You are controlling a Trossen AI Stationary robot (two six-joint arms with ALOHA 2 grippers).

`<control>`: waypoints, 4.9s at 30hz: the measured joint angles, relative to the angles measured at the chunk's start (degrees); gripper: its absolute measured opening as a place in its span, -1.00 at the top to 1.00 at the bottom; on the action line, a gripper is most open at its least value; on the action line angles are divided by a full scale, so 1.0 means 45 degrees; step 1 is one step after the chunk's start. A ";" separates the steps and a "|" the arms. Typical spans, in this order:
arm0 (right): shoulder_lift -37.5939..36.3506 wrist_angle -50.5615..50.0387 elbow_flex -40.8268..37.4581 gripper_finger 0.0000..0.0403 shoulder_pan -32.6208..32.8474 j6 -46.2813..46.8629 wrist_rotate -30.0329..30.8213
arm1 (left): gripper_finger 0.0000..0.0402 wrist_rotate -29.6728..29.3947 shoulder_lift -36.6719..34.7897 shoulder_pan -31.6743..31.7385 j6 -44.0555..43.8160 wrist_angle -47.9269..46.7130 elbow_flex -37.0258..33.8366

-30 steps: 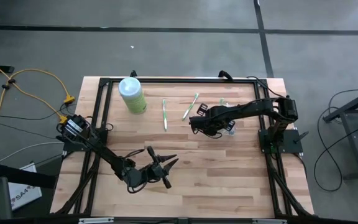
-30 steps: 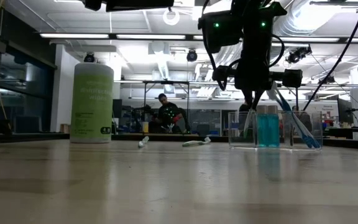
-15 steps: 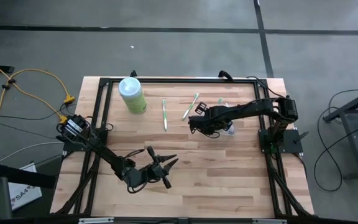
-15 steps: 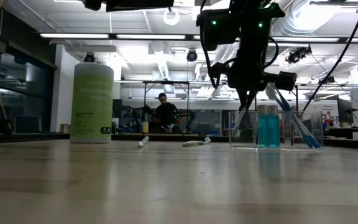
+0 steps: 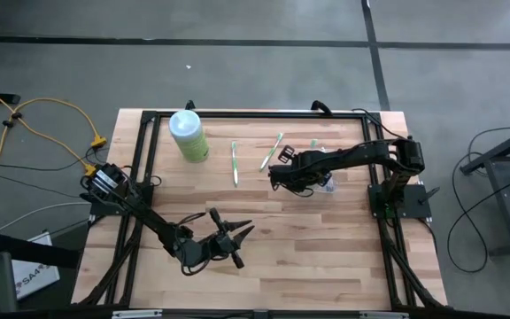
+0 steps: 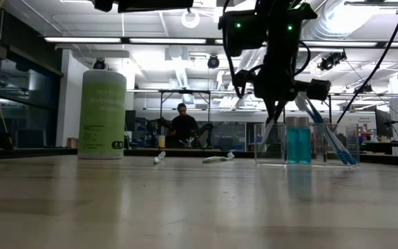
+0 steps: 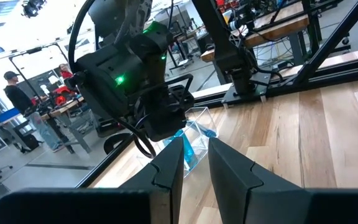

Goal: Pick & Place toothbrushing station
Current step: Put the bottom green toothbrush into the left of the transparent organizer, then put the right green toothbrush into the left of the transparent organizer

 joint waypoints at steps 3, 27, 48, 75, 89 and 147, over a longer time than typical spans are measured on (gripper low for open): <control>0.0000 -0.0130 0.0000 0.88 0.0000 0.0004 0.0201 | 0.65 0.0000 0.0000 0.0000 0.0005 0.0001 0.0000; 0.0000 -0.0152 -0.0005 0.44 0.1129 -0.0699 0.0914 | 0.65 -0.0001 0.0000 0.0000 0.0010 0.0003 0.0000; 0.0000 0.4306 -0.0005 0.39 0.2024 0.0980 0.2190 | 0.65 -0.0025 0.0000 -0.0168 0.0005 0.0050 0.0000; -0.0058 0.5076 0.1732 0.59 -0.3171 0.2061 -0.7618 | 0.65 -0.4556 0.0004 -0.1161 0.0262 0.0089 0.0000; 0.1842 0.5537 0.1729 0.59 -0.3620 0.1174 -0.7662 | 0.65 -0.4905 0.0000 -0.1103 0.0219 0.0088 0.0000; 0.1797 0.1314 0.5294 0.59 -0.6137 0.6400 -0.9417 | 0.69 -0.2800 -0.2911 0.6309 0.4472 -0.0212 -0.0005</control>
